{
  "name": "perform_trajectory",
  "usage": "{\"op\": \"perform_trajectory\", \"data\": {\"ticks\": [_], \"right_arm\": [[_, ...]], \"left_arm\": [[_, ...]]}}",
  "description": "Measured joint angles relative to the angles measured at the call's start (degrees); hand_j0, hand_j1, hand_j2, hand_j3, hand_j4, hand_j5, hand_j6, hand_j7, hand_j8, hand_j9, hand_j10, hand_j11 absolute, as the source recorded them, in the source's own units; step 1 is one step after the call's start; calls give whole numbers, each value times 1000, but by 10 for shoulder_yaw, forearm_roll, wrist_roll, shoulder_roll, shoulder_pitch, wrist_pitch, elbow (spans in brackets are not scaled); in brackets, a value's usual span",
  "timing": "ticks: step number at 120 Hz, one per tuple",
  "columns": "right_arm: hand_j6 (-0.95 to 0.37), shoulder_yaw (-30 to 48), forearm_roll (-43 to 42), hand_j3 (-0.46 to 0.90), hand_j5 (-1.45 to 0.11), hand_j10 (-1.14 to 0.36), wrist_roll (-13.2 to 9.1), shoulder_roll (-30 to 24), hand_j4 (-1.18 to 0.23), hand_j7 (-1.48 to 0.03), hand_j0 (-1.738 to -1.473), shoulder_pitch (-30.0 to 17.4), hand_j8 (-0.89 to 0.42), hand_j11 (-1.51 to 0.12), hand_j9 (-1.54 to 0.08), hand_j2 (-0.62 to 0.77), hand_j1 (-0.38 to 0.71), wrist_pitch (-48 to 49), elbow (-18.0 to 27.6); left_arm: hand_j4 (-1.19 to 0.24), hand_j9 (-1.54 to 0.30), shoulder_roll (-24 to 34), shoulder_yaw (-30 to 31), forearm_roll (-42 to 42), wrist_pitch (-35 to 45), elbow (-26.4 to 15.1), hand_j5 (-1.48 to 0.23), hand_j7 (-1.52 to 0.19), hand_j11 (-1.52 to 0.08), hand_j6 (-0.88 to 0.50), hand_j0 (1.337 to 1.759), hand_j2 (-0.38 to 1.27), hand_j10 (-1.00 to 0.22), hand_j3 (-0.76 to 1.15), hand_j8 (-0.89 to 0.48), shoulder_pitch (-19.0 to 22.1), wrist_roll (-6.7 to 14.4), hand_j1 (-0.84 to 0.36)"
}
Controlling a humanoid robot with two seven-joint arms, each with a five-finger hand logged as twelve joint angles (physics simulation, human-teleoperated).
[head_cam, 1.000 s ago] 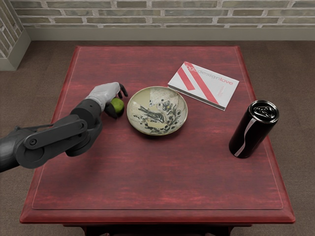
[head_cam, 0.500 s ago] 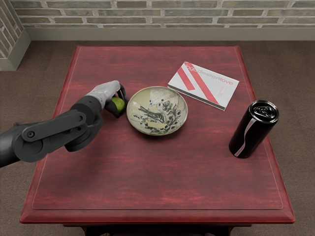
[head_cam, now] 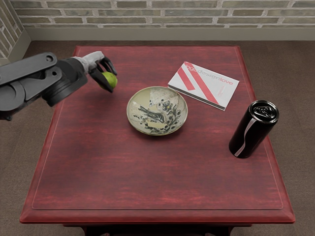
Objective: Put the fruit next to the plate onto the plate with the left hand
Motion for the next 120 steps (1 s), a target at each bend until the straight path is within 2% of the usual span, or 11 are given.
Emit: {"op": "perform_trajectory", "data": {"ticks": [13, 31, 54, 64, 67, 83, 95, 103, 107, 115, 120], "right_arm": [[0, 0, 0, 0, 0, 0, 0, 0, 0, 0, -1658, 0, 0, 0, 0, 0, -349, 0, 0], [0, 0, 0, 0, 0, 0, 0, 0, 0, 0, -1658, 0, 0, 0, 0, 0, -349, 0, 0], [0, 0, 0, 0, 0, 0, 0, 0, 0, 0, -1658, 0, 0, 0, 0, 0, -349, 0, 0], [0, 0, 0, 0, 0, 0, 0, 0, 0, 0, -1658, 0, 0, 0, 0, 0, -349, 0, 0], [0, 0, 0, 0, 0, 0, 0, 0, 0, 0, -1658, 0, 0, 0, 0, 0, -349, 0, 0], [0, 0, 0, 0, 0, 0, 0, 0, 0, 0, -1658, 0, 0, 0, 0, 0, -349, 0, 0], [0, 0, 0, 0, 0, 0, 0, 0, 0, 0, -1658, 0, 0, 0, 0, 0, -349, 0, 0], [0, 0, 0, 0, 0, 0, 0, 0, 0, 0, -1658, 0, 0, 0, 0, 0, -349, 0, 0], [0, 0, 0, 0, 0, 0, 0, 0, 0, 0, -1658, 0, 0, 0, 0, 0, -349, 0, 0], [0, 0, 0, 0, 0, 0, 0, 0, 0, 0, -1658, 0, 0, 0, 0, 0, -349, 0, 0], [0, 0, 0, 0, 0, 0, 0, 0, 0, 0, -1658, 0, 0, 0, 0, 0, -349, 0, 0]], "left_arm": [[-693, -978, 2, -2, -73, -46, 2, -1047, -998, -981, -373, 1652, 364, -563, 0, -369, -36, 0, -320], [-698, -987, -13, -2, -128, -82, 2, -1063, -1011, -990, -368, 1652, 363, -558, 0, -364, -57, 0, -324], [-699, -1001, -84, 10, -152, -98, 2, -1097, -1033, -1005, -343, 1653, 382, -550, 0, -346, -54, 0, -334], [-689, -993, -91, 21, -153, -100, 2, -1103, -1029, -997, -339, 1653, 387, -552, 0, -350, -47, 0, -335], [-658, -944, -91, 22, -152, -100, 2, -1047, -978, -949, -341, 1654, 357, -542, 0, -349, -46, 0, -312], [-358, -512, -74, 5, -155, -105, 2, -565, -529, -514, -194, 1656, 190, -298, 0, -198, -50, 0, -13], [-230, -327, 21, -59, -242, -227, 3, -360, -338, -329, -130, 1657, 119, -193, 0, -132, -42, 0, 115], [-173, -246, 66, -92, -335, -310, 3, -270, -254, -247, -101, 1657, 87, -147, 0, -103, -10, 0, 171], [-151, -214, 80, -111, -378, -340, 3, -234, -220, -215, -90, 1657, 75, -129, 0, -91, 23, 0, 193], [-116, -163, 111, -159, -441, -378, 3, -178, -168, -164, -72, 1657, 55, -100, 0, -73, 87, 0, 228], [-99, -139, 132, -187, -466, -392, 3, -151, -143, -140, -63, 1658, 46, -86, 0, -64, 107, 0, 245]]}}
